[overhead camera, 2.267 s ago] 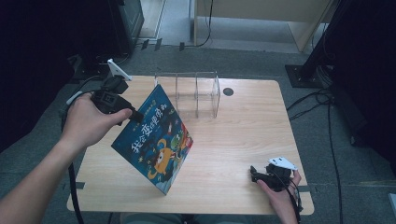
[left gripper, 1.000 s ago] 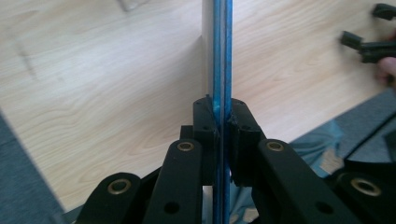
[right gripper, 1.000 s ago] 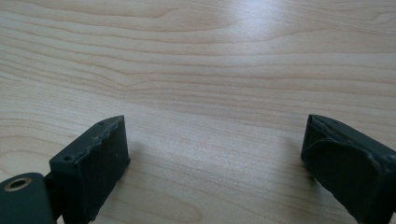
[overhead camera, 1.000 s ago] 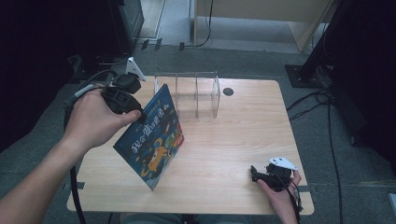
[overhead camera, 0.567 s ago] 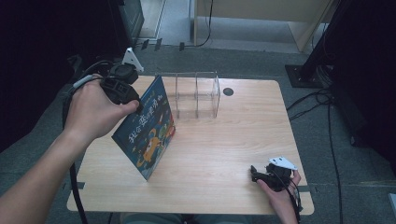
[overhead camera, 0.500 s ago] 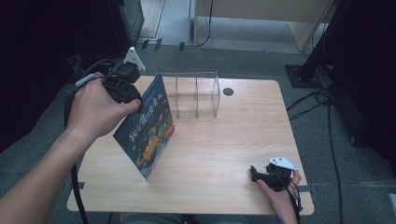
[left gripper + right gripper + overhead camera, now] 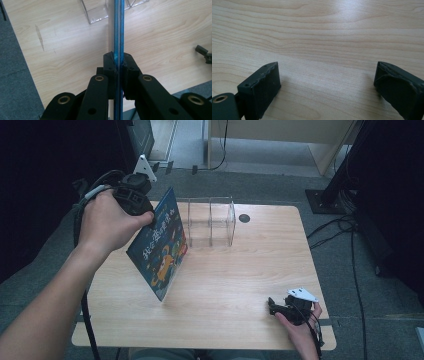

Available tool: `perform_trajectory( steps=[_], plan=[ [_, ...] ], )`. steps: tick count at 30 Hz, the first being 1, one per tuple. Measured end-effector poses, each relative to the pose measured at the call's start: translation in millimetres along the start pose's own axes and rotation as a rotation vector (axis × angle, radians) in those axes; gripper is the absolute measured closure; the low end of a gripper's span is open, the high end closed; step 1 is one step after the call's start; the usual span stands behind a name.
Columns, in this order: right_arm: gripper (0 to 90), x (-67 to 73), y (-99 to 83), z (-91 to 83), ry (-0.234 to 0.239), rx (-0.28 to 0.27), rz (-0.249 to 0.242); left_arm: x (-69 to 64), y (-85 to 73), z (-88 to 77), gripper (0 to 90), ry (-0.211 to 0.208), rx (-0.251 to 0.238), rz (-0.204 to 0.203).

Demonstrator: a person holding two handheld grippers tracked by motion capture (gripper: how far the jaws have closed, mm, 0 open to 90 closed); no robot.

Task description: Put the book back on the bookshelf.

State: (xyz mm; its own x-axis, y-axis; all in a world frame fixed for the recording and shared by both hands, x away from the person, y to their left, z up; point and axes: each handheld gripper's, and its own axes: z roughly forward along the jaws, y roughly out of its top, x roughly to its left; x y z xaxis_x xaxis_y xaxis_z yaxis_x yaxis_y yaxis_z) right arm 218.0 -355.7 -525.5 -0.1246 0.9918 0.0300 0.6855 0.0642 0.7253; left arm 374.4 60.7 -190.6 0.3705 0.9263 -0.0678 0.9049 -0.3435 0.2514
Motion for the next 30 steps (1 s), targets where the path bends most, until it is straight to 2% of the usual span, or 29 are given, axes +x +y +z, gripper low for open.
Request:
perform_trajectory(
  steps=[14, 18, 22, 24, 30],
  plan=[
    [5.9, 0.2, 0.0, 0.0, -0.001, 0.003, 0.001, 3.7, 27.9, 2.3, 84.8, 0.025, -0.030, -0.036],
    [5.9, 0.1, 0.0, 0.0, -0.002, 0.003, 0.000, 8.2, 37.3, -0.5, 84.8, 0.015, -0.032, -0.060],
    [5.9, 0.2, 0.0, -0.1, -0.001, 0.004, 0.001, 11.1, 44.4, -0.9, 84.8, 0.015, -0.051, -0.073],
    [5.9, 0.2, 0.0, -0.1, -0.001, 0.004, 0.002, 14.2, 51.2, -1.2, 84.8, 0.023, -0.079, -0.093],
    [5.9, -0.1, 0.0, -0.1, -0.001, 0.003, 0.006, 13.8, 62.1, 2.0, 84.8, 0.026, -0.073, -0.100]
  ],
)
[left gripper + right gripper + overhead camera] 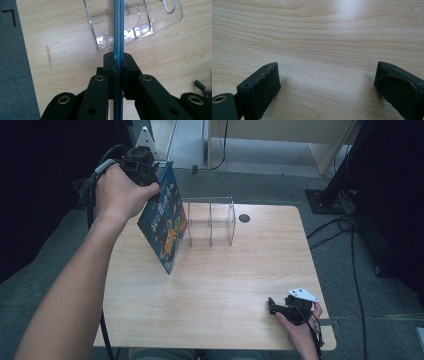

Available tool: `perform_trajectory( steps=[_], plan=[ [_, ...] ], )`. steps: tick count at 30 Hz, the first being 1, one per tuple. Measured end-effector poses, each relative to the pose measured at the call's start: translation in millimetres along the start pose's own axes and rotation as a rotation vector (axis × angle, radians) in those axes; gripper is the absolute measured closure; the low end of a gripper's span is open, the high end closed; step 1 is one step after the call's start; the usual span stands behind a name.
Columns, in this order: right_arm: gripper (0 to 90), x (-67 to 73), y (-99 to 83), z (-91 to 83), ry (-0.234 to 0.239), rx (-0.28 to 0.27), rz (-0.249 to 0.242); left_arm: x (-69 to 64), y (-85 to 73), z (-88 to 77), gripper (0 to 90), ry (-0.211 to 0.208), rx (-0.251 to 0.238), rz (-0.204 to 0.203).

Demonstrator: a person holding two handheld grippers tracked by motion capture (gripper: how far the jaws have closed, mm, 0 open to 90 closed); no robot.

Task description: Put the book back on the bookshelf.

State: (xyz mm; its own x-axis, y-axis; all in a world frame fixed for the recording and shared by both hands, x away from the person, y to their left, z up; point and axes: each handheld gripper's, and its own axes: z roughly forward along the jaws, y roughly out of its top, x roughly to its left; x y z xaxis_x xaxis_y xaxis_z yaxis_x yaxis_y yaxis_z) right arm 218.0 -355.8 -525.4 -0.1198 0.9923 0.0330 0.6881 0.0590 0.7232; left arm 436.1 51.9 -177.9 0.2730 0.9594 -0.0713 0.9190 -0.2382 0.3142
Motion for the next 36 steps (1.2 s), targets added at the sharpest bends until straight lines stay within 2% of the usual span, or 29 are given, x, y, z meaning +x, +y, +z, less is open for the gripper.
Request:
perform_trajectory(
  steps=[1, 2, 8, 9, 17, 23, 26, 30, 36],
  plan=[
    [5.9, 0.0, 0.0, 0.0, 0.000, 0.000, 0.000, -2.1, 4.3, 2.7, 84.8, -0.001, 0.009, 0.004],
    [5.9, -0.1, 0.0, 0.0, 0.000, 0.000, -0.001, -2.3, 6.0, 3.3, 84.9, -0.002, -0.006, 0.003],
    [5.8, -0.1, 0.0, 0.0, 0.001, 0.000, 0.000, 3.8, 15.5, 9.6, 84.8, -0.020, -0.023, -0.039],
    [5.9, -0.2, 0.0, 0.0, 0.001, -0.001, -0.001, 5.8, 19.6, 12.9, 84.9, -0.020, -0.017, -0.050],
    [5.9, -0.6, -0.1, -0.1, -0.001, -0.002, 0.005, 5.1, 31.1, 25.6, 84.8, 0.001, -0.007, -0.062],
    [5.9, -1.4, -0.1, -0.2, 0.004, -0.005, 0.005, 5.1, 37.3, 33.3, 84.8, 0.002, -0.004, -0.081],
    [5.8, -1.7, -0.1, -0.4, 0.005, -0.006, 0.010, 7.4, 39.6, 36.6, 84.8, 0.001, -0.003, -0.109],
    [5.9, -2.3, -0.2, -0.5, 0.008, -0.009, 0.013, 8.7, 42.2, 40.7, 84.8, 0.003, -0.002, -0.121],
    [5.9, -2.5, -0.2, -0.5, 0.009, -0.010, 0.014, 11.9, 45.0, 48.1, 84.7, -0.021, 0.001, -0.160]
  ],
)
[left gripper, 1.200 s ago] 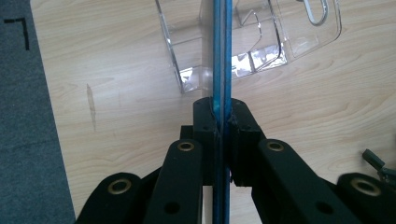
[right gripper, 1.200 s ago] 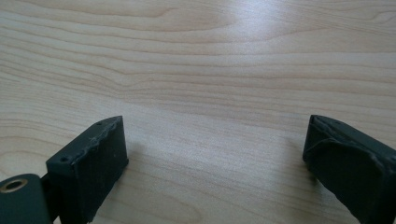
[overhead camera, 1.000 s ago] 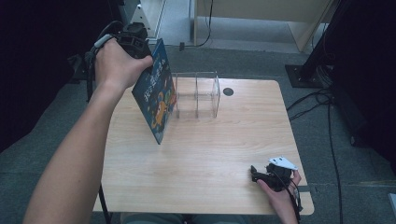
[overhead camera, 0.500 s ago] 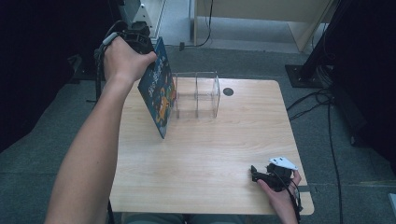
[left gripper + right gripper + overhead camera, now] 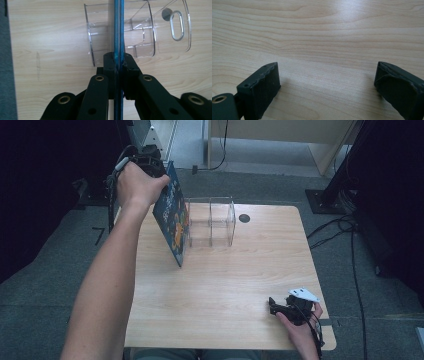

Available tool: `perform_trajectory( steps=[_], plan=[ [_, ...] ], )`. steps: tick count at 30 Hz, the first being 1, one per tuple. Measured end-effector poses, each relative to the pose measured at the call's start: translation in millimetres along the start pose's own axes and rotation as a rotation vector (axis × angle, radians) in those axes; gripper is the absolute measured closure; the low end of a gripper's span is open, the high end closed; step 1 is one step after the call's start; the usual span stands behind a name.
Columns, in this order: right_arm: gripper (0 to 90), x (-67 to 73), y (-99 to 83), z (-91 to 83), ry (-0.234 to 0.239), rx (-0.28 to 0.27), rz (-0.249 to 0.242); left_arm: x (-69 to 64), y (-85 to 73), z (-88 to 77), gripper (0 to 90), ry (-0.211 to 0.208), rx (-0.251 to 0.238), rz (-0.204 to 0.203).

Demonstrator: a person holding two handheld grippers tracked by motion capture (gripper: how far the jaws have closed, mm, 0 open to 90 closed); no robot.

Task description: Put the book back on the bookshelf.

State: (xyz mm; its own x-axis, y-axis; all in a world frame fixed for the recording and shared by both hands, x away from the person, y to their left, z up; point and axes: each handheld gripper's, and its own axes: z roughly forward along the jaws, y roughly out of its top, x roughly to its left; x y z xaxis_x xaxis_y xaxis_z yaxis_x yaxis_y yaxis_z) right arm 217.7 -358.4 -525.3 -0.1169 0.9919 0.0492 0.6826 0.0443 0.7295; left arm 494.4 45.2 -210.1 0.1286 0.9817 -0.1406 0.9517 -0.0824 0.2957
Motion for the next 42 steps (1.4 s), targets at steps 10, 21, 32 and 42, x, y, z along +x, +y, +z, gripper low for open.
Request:
perform_trajectory(
  steps=[10, 21, 32, 42],
  plan=[
    [5.9, -0.4, -0.1, -0.4, 0.006, 0.001, 0.006, 8.4, 5.0, 4.6, 84.7, -0.022, -0.026, -0.057],
    [5.9, 0.2, 0.0, -0.1, 0.001, 0.002, 0.001, 30.4, -0.2, 6.5, 83.7, -0.062, -0.068, -0.065],
    [5.9, 1.1, 0.1, 0.2, -0.006, 0.006, -0.003, 45.9, -4.6, 8.4, 70.2, -0.063, -0.105, -0.050],
    [5.9, 1.4, 0.1, 0.4, -0.008, 0.006, -0.007, 55.2, -9.5, 10.7, 54.7, -0.060, -0.117, -0.036]
  ],
)
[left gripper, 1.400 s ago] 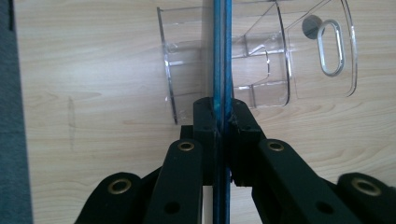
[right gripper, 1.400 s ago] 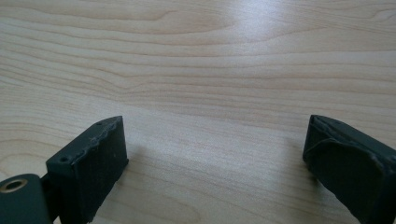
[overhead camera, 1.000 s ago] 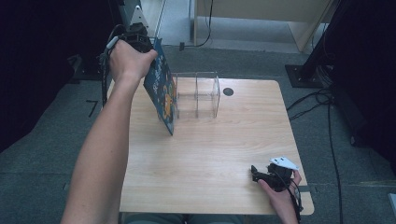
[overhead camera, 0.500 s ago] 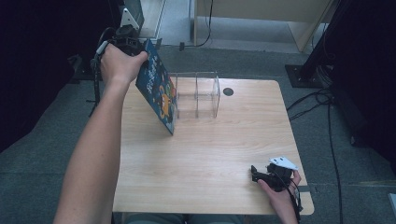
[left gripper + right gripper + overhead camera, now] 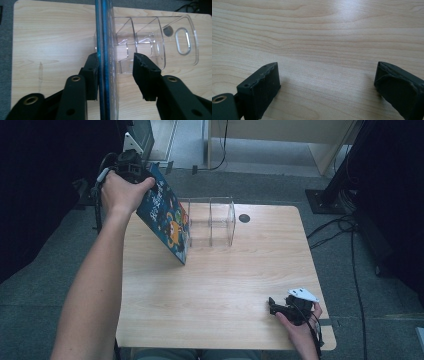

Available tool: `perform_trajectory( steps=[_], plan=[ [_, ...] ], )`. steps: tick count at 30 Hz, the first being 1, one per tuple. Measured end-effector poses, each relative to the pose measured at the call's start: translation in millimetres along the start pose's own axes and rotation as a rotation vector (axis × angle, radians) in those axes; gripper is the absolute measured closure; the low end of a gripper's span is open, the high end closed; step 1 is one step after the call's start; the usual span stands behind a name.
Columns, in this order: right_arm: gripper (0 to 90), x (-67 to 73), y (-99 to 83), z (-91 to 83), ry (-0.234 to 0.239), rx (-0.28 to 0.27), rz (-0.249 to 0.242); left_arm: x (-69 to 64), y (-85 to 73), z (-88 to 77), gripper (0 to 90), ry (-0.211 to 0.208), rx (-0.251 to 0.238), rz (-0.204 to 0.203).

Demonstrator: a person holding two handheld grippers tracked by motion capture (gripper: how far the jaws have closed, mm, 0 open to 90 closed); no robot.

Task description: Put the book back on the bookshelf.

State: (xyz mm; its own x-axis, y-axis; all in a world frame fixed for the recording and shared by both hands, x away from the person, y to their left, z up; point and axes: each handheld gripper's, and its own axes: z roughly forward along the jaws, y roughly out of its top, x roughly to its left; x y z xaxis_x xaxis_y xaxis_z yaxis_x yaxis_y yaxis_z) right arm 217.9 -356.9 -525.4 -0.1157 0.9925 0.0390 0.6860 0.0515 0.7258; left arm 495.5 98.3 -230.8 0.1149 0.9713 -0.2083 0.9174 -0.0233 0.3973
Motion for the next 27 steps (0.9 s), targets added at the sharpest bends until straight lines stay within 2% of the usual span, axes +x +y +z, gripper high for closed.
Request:
perform_trajectory(
  steps=[4, 9, 14, 27],
  plan=[
    [5.9, 0.5, 0.1, 0.1, -0.003, 0.002, 0.000, 5.9, -2.9, -3.6, 54.1, -0.029, -0.004, -0.010],
    [5.9, 0.7, 0.1, 0.2, -0.005, 0.003, -0.004, 9.4, -5.2, -11.1, 49.9, -0.037, -0.013, -0.008],
    [5.9, 0.6, 0.1, 0.2, -0.005, 0.003, -0.005, 15.8, -7.6, -14.0, 47.3, -0.019, 0.009, -0.001],
    [5.8, 0.9, 0.3, 0.5, -0.006, 0.003, -0.006, 30.2, -16.7, -30.2, 43.1, -0.045, 0.030, 0.015]
  ],
)
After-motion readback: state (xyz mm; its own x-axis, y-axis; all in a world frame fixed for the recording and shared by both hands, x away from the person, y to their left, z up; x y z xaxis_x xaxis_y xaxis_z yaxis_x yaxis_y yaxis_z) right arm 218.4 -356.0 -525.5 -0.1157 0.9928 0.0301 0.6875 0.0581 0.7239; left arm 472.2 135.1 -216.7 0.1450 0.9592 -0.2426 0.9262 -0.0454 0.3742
